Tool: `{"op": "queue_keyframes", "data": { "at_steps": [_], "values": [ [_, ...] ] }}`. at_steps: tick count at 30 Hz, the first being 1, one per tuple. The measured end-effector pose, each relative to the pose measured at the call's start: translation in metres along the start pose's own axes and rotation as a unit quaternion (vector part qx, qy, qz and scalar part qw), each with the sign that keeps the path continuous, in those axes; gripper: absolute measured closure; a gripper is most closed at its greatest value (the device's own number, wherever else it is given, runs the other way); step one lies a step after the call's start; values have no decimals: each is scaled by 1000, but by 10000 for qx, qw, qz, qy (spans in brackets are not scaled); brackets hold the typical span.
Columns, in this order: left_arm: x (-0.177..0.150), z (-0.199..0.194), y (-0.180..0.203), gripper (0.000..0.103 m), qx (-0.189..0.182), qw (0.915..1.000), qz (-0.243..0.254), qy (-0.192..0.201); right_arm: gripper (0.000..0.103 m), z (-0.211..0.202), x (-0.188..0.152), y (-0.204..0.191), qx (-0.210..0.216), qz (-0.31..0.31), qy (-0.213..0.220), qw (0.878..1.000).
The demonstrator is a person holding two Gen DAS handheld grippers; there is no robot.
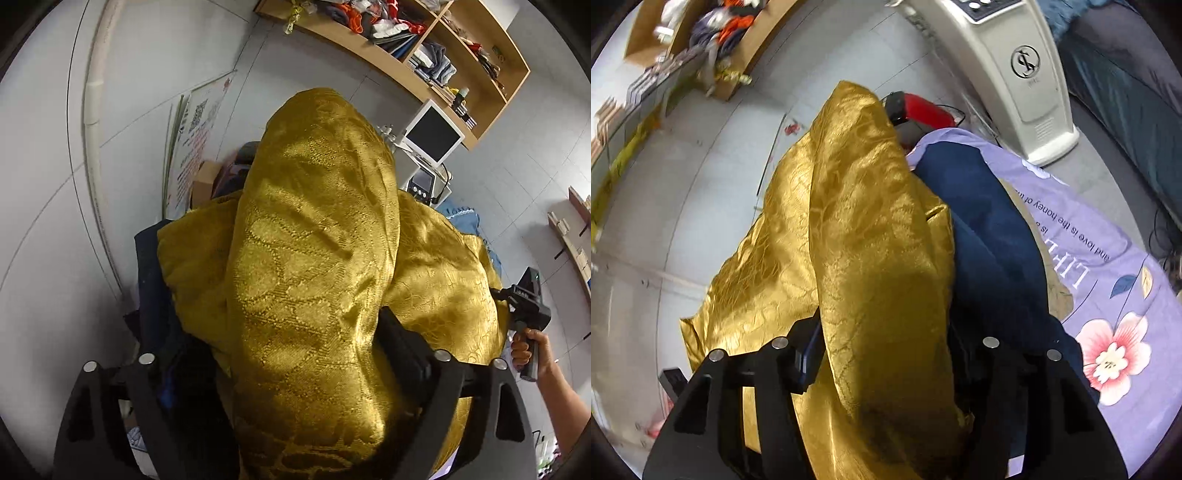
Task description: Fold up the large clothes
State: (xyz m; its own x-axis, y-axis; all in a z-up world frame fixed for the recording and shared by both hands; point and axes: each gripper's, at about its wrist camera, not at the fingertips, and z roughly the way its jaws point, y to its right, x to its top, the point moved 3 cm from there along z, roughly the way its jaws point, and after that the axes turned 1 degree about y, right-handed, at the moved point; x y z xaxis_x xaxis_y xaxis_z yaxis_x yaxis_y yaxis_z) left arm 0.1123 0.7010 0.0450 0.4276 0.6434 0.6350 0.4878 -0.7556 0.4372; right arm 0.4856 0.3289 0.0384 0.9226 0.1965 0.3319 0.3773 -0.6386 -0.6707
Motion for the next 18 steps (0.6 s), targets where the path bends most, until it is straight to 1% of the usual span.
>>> {"op": "queue_keyframes", "data": {
  "at_steps": [3,5,6,7,8,9,10,12,13,14,15,16,18],
  "values": [
    [4,-4,-7,14,-146,9996,-221,58,47,-5,1,-1,30,89,201,9998],
    [10,-15,-11,14,-258,9980,-555,173,40,-14,5,-6,-4,197,409,9990],
    [10,-22,-12,14,-300,9969,-695,214,35,-21,6,-7,-24,263,558,9981],
    [13,-29,-15,13,-337,9951,-887,260,34,-27,12,-6,-7,328,720,9969],
    [16,-35,-19,11,-228,9940,-1024,316,34,-33,14,-5,-16,355,828,9959],
    [20,-44,-21,6,91,9936,-1034,452,34,-38,17,-7,-101,359,877,9955],
    [24,-51,-20,7,407,9930,-930,599,34,-41,23,-8,-242,338,902,9951],
    [32,-66,-12,7,934,9907,-561,817,34,-52,24,-18,-349,160,946,9948],
    [34,-72,-7,7,1155,9885,-443,870,34,-58,24,-23,-423,30,980,9943],
    [35,-78,0,7,1502,9838,-259,944,34,-62,23,-28,-494,-67,1009,9936],
    [35,-82,5,7,1689,9804,-165,1001,32,-66,21,-32,-550,-189,1039,9929],
    [35,-87,11,6,1931,9753,-67,1072,22,-71,18,-38,-585,-344,1079,9918],
    [31,-95,24,6,2146,9690,13,1220,17,-77,10,-48,-756,-647,1201,9878]
  ]
}}
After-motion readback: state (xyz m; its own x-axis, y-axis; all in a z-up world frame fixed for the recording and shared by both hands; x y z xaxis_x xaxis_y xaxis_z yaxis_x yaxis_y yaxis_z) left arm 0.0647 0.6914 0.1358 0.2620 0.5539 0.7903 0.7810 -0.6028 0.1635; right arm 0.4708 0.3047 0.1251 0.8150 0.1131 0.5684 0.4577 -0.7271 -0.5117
